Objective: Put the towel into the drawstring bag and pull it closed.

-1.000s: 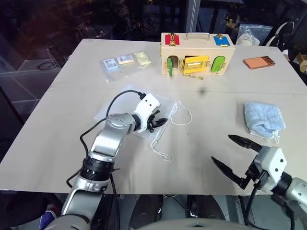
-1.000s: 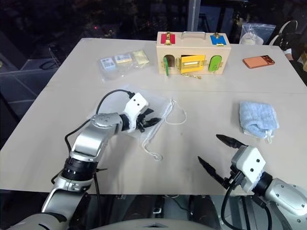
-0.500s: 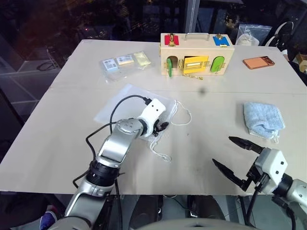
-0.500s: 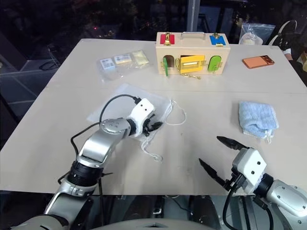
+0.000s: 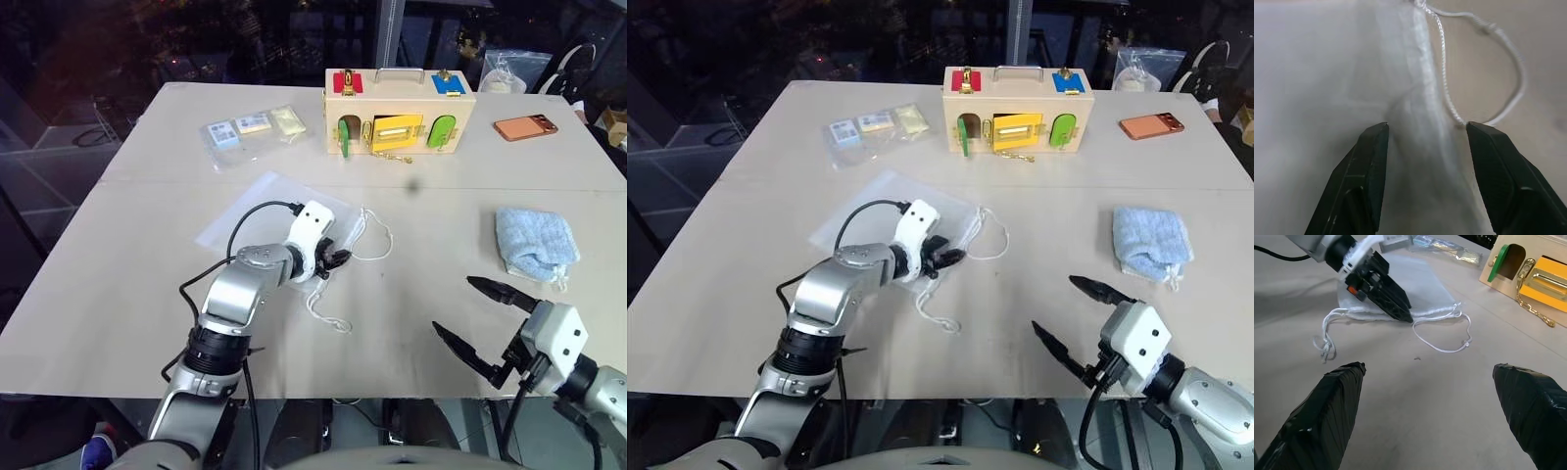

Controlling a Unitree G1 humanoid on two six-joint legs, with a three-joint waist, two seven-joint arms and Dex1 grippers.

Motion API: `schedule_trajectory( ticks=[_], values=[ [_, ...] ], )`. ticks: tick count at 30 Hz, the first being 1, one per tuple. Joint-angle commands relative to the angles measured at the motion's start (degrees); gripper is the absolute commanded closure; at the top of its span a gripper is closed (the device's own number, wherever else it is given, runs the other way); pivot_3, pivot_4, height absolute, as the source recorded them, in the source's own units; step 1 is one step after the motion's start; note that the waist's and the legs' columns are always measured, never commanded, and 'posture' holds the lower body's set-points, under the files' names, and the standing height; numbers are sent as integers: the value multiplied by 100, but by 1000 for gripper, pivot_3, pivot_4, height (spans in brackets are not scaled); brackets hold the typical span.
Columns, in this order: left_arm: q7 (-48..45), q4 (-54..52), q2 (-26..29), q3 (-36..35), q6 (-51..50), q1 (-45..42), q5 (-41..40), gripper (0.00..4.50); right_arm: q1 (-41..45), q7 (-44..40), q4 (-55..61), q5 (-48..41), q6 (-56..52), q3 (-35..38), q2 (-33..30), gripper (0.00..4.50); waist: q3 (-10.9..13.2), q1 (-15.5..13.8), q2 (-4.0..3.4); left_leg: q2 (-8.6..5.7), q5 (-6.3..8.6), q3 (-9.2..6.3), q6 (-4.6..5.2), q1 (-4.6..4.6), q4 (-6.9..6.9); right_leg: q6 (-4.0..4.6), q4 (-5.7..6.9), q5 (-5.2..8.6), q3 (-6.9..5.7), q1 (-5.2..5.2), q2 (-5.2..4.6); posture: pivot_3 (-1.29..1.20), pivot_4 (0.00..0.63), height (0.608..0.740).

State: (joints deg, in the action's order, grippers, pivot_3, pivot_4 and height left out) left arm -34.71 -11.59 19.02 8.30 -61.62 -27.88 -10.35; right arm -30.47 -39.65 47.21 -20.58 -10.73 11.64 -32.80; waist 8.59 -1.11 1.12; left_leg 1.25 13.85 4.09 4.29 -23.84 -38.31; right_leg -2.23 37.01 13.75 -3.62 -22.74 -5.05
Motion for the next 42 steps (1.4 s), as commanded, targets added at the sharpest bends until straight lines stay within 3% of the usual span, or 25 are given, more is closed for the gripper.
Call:
schedule_trajectory(
  ticks=[1, 6, 14, 20, 27, 34, 39, 42],
  values=[
    [-298, 189, 394, 43, 285, -89, -93, 2465, 56, 24, 151, -48, 60, -4, -6, 0, 0, 3, 0, 0, 0, 0, 0, 0, 0, 0, -1, 0, 0, 0, 0, 0, 150, 740],
    [-530, 662, 874, 401, 1139, -190, 142, 4417, 93, 45, 121, -20, 66, -70, 23, 0, -1, 10, -2, 0, 1, 0, -1, 2, 1, 1, -1, 0, 0, 0, -1, 0, 150, 740],
    [-1177, 1011, 969, -155, 829, -391, -698, 4417, 119, 139, 185, -30, 58, -139, 65, 0, -1, 12, -4, 1, 2, 0, -1, 0, 4, 3, -8, 0, 0, -2, -13, 0, 150, 740],
    [-1435, 1679, 903, -967, -241, -1065, -1673, 4417, 546, 575, 116, 11, -500, -183, 101, 0, 4, 17, -1, 0, 1, -2, -1, -3, 1, 2, -8, -1, -6, -6, -12, 0, 150, 740],
    [-1088, 1700, 555, -1842, -1144, -1332, -2489, 4417, 1076, 744, -79, -778, -1326, 348, 20, 0, 7, 18, 1, -2, -1, 0, -5, -7, 3, -17, -9, -11, -9, -2, -5, 0, 150, 740],
    [-712, 1270, 420, -1947, -1418, -1191, -2809, 4417, 1272, 848, -375, -871, -1611, 922, -211, 0, 8, 13, 0, -2, 0, -1, -4, -7, 3, -16, -9, -11, -9, 0, -3, 0, 150, 740],
    [-43, 982, -99, -2195, -1449, -1035, -2933, 4417, 2319, 1996, -1302, -1044, -2455, 1518, 52, 0, 8, 24, 1, -5, -1, 3, -5, -6, -1, -9, -9, -9, -1, 1, -9, 0, 150, 740],
    [281, 826, -367, -2303, -1450, -932, -2995, 4417, 3019, 2241, -2162, -1130, -3240, 1586, -177, 0, 9, 31, 0, -4, -6, 3, -13, -4, 4, -1, -9, -9, -1, 0, -7, 0, 150, 740]
  ],
)
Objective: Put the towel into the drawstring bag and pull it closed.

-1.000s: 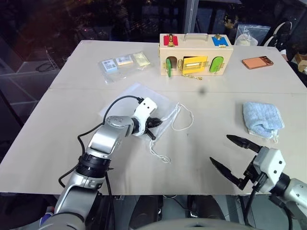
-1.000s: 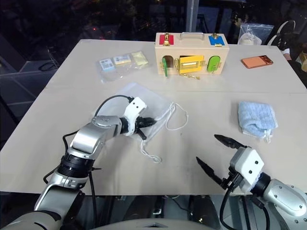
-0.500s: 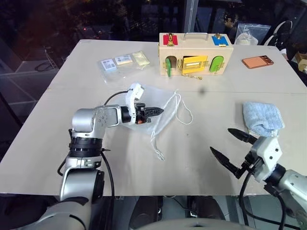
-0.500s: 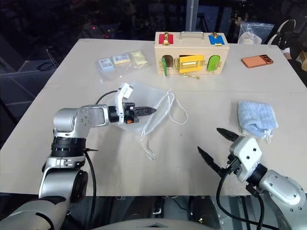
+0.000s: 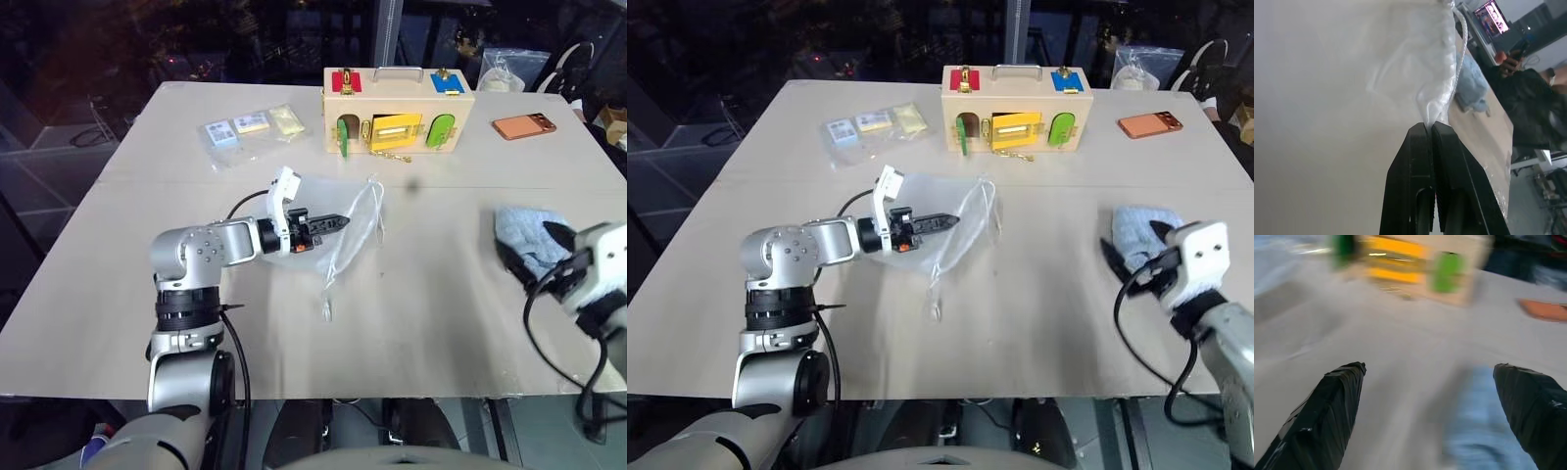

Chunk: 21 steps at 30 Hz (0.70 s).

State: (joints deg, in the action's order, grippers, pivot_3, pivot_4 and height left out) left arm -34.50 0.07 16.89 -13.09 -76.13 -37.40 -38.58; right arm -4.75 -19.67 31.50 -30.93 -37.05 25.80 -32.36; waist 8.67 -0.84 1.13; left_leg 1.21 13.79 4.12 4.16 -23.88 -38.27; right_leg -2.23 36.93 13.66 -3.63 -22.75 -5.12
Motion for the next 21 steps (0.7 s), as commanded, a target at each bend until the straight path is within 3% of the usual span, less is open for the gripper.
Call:
schedule_trajectory(
  ticks=[1, 8, 12, 18, 19, 21],
  values=[
    [329, -388, -216, -176, -7, 45, -199, 4417, 735, 407, -973, 44, -870, 97, -316, 0, 2, 1, -4, 0, -8, 0, -13, 1, 2, 2, 0, -1, 1, 0, 0, 0, 150, 740],
    [496, -721, -366, -55, -3, 216, -442, 4417, 2204, 507, -3244, 787, -1403, -625, -869, 0, 8, 4, -15, -2, -6, 12, -8, -5, 8, 4, -1, 0, 5, -7, 4, 0, 150, 740],
    [570, -782, -345, -114, 23, 271, -537, 4417, 2995, 427, -4212, 833, -2524, -917, -1140, 0, 9, 7, -18, -4, -7, 16, -7, -8, 7, -12, -2, -9, 8, -11, 14, 0, 150, 740],
    [665, -805, -315, -136, 100, 357, -624, 4417, 3208, -18, -4916, 811, -3056, -1248, -952, 0, 5, 5, -10, -4, 5, 13, 11, -8, 6, -14, -8, -10, 5, -3, 20, 0, 150, 740],
    [669, -800, -302, -132, 115, 364, -626, 4500, 3134, -170, -4852, 867, -3005, -1481, -966, 528, 4, 8, -9, -4, 5, 12, 11, -8, 6, -14, -9, -10, 5, -3, 21, 0, 150, 740],
    [677, -786, -281, -130, 136, 367, -637, 4500, 3041, -359, -4729, 928, -2931, -1718, -977, 1134, -1, 11, -2, -3, 5, 11, 11, -4, 6, -15, -9, -10, 5, 0, 22, 0, 150, 740]
  ],
)
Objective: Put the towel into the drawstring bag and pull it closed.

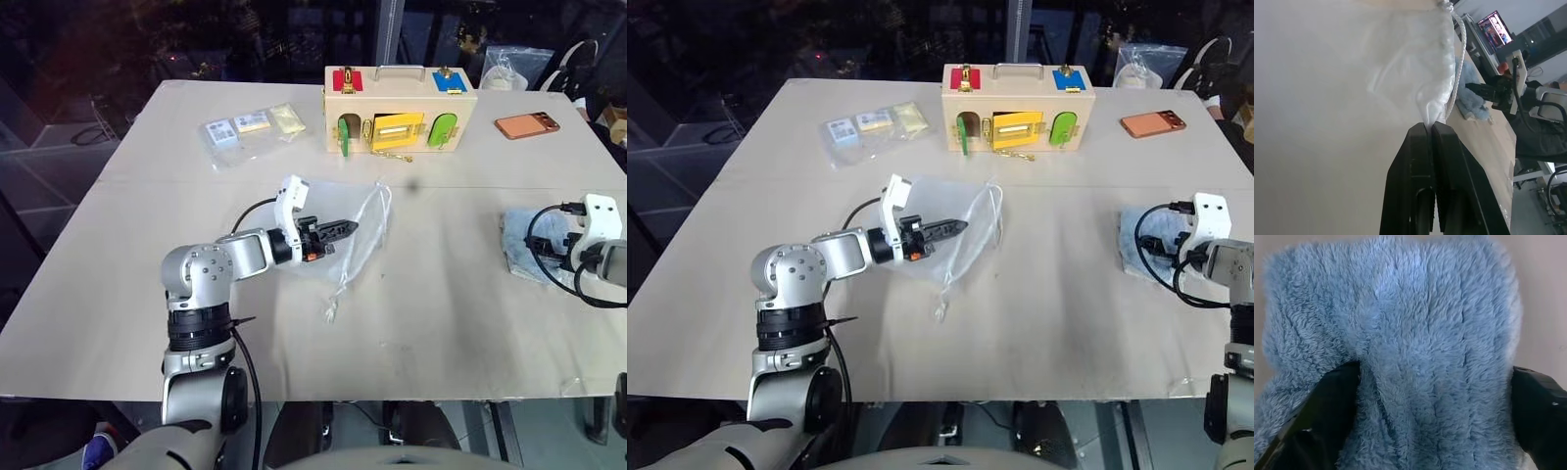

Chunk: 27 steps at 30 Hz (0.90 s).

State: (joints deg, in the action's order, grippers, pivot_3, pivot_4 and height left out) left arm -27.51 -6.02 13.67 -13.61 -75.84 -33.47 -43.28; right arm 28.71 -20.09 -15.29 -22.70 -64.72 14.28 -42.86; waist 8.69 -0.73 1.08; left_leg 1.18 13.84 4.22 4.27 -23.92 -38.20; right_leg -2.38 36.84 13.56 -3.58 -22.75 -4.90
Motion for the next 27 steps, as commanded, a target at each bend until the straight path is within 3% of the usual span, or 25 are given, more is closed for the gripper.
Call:
schedule_trajectory(
  ticks=[1, 5, 8, 13, 15, 18, 21, 24, 27],
  values=[
    [-18, -171, 49, -77, 115, -25, -173, 4500, -356, -373, 6, 191, -39, -668, 36, 1579, -6, 1, 10, 2, 0, -2, 0, 2, 0, 0, 0, 0, 0, 2, -1, 0, 150, 740],
    [-31, -103, 80, -10, 198, 14, -166, 4500, -594, -670, 398, 109, 408, -436, 77, 3392, -10, -11, 16, 4, 0, -9, -1, 3, 0, 0, 0, 0, -6, 5, 0, 0, 150, 740],
    [-88, -14, 140, 116, 282, 31, -105, 4500, -858, -1070, 1454, -746, 350, 365, 388, 4167, -9, -11, 17, 2, -1, -9, -2, 2, -1, -1, -1, 0, -6, 7, -2, 0, 150, 740],
    [-275, 290, 276, 448, 577, 9, 71, 4500, -1478, -1294, 3829, -3002, -268, 1337, 1347, 4236, 19, 26, -27, 9, -11, -8, -21, -1, 14, -2, 0, -1, -3, -4, -4, 0, 150, 740],
    [-407, 420, 301, 574, 657, -45, 91, 4500, -1540, -1033, 4362, -3732, -384, 1244, 1794, 4236, 21, 23, -29, 11, -5, -10, -12, 1, 19, -2, 2, -1, -3, -9, -2, 0, 150, 740],
    [-600, 493, 341, 755, 666, -131, 66, 4500, -1421, -597, 4587, -4038, -169, 730, 2469, 4237, 21, 7, -26, 9, -3, -12, -8, 1, 21, -1, 1, -1, -6, -9, -5, 0, 150, 740],
    [-780, 488, 392, 897, 700, -205, 52, 4500, -1180, -339, 4084, -3082, 239, -349, 2775, 4238, 21, 11, -27, 4, -2, -8, -7, -1, 19, 1, 0, -1, -1, -13, -12, 0, 150, 740],
    [-834, 349, 326, 870, 646, -258, -105, 4500, -1024, -212, 3259, -1742, 811, -1630, 2614, 4239, 21, -2, -27, -2, -3, -2, -6, -3, 16, 25, 0, 9, 3, -19, -13, 0, 150, 740],
    [-791, 229, 263, 738, 550, -285, -278, 4500, -963, -360, 2828, -1048, 1194, -2299, 2380, 4239, 21, -5, -28, -4, -19, 0, -31, -31, 16, 5, 2, -3, 7, -46, -6, 0, 150, 740]
  ],
)
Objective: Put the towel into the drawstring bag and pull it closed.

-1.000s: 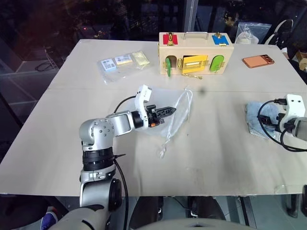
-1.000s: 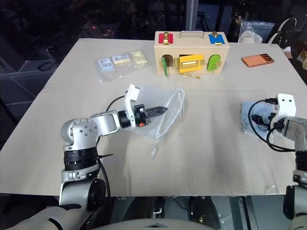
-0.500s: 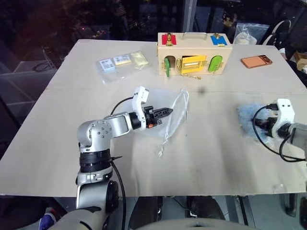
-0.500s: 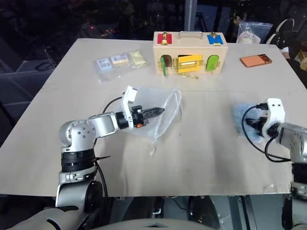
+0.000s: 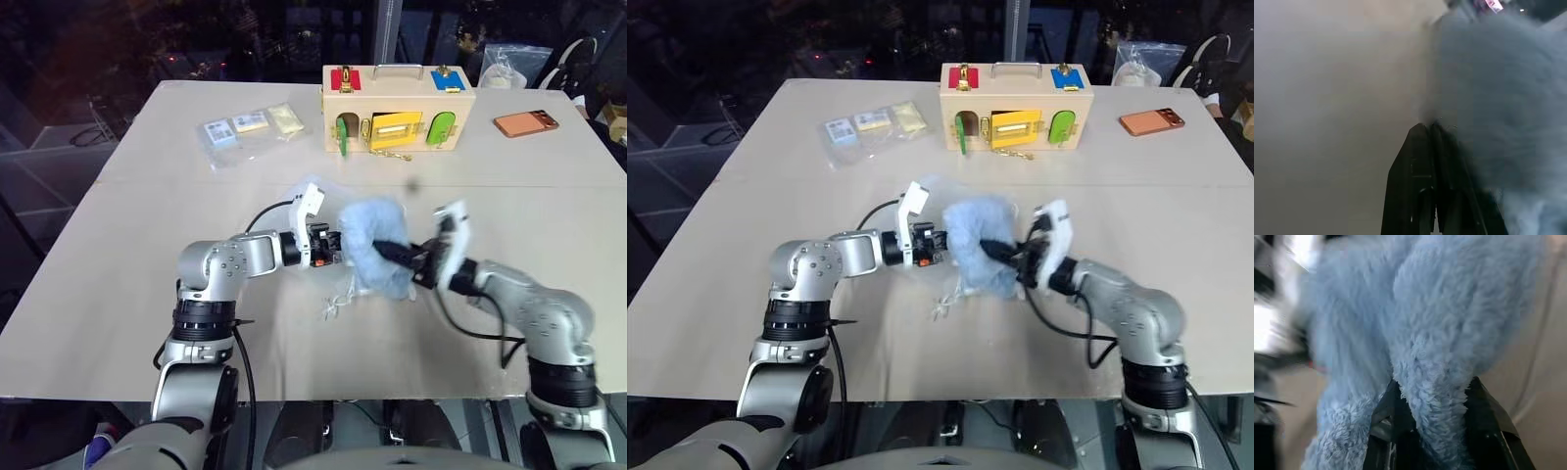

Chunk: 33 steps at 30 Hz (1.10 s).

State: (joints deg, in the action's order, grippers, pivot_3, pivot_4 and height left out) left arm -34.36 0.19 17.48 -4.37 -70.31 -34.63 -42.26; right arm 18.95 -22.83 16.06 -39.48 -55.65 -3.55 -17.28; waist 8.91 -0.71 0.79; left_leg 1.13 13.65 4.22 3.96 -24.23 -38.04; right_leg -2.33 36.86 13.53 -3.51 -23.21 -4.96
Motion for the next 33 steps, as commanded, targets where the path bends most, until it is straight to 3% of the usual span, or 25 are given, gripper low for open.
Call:
schedule_trajectory(
  ticks=[1, 11, 14, 20, 24, 28, 29, 31, 33],
  values=[
    [-82, -450, -114, -261, -48, -160, -442, 4500, 9, -169, -392, 780, 375, -667, -280, 4239, -1, -11, 1, -2, -2, -2, -2, -20, -1, -1, 1, -1, -3, -16, 8, 0, 150, 740],
    [15, -781, 107, -879, -412, -216, -1105, 4500, 839, -808, -1034, 2602, 1380, -2165, -1089, 4242, -7, 19, 7, 1, -3, -4, -2, -33, -22, -19, 4, -9, -18, -25, 32, 0, 150, 740],
    [-133, -1060, 359, -614, -528, -79, -1171, 4500, 1101, -839, -1214, 2491, 1201, -1988, -822, 4242, -9, 19, 13, 7, -1, -6, 2, 4, -24, -20, 4, -12, -18, 8, 35, 0, 150, 740],
    [-546, -1571, 1259, 329, -302, 318, -746, 4500, 1632, -906, -1309, 1312, 280, -748, 220, 4244, -3, 150, 10, 12, -4, -5, -11, 36, -2, -11, 3, -16, -1, 32, 1, 0, 150, 740],
    [-283, -1127, 885, 248, -112, 147, -671, 4500, 1881, -898, -1373, 1098, 73, -560, 701, 4245, -1, 130, 9, 9, -14, -3, -24, 20, 19, -9, 3, -18, 0, 5, -2, 0, 150, 740],
    [-132, -851, 702, 151, 24, -39, -525, 4500, 1657, -804, -1220, 1266, 185, -506, 634, 4245, -1, 122, 9, 1, -14, -6, -25, 7, 30, -9, 0, -18, -6, -5, -7, 0, 150, 740],
    [-98, -779, 683, 83, 28, -87, -529, 4500, 1553, -871, -1092, 1243, 175, -468, 515, 3452, -1, 126, 9, 0, -14, -5, -24, -8, 30, -9, 0, -18, -5, -18, -6, 0, 150, 740],
    [-67, -589, 682, -49, 17, -183, -537, 4500, 1271, -977, -607, 1089, 48, -334, 237, 2965, -1, 91, 9, -7, -15, -5, -23, -32, 30, -11, 0, -19, -7, -38, -2, 0, 150, 740],
    [-92, -463, 726, -85, 29, -226, -512, 4500, 1041, -966, -28, 822, -210, -146, 50, 2065, 0, 101, 10, -11, -16, -12, -23, -50, 24, -12, -4, -18, -19, -48, 4, 0, 150, 740]
  ],
)
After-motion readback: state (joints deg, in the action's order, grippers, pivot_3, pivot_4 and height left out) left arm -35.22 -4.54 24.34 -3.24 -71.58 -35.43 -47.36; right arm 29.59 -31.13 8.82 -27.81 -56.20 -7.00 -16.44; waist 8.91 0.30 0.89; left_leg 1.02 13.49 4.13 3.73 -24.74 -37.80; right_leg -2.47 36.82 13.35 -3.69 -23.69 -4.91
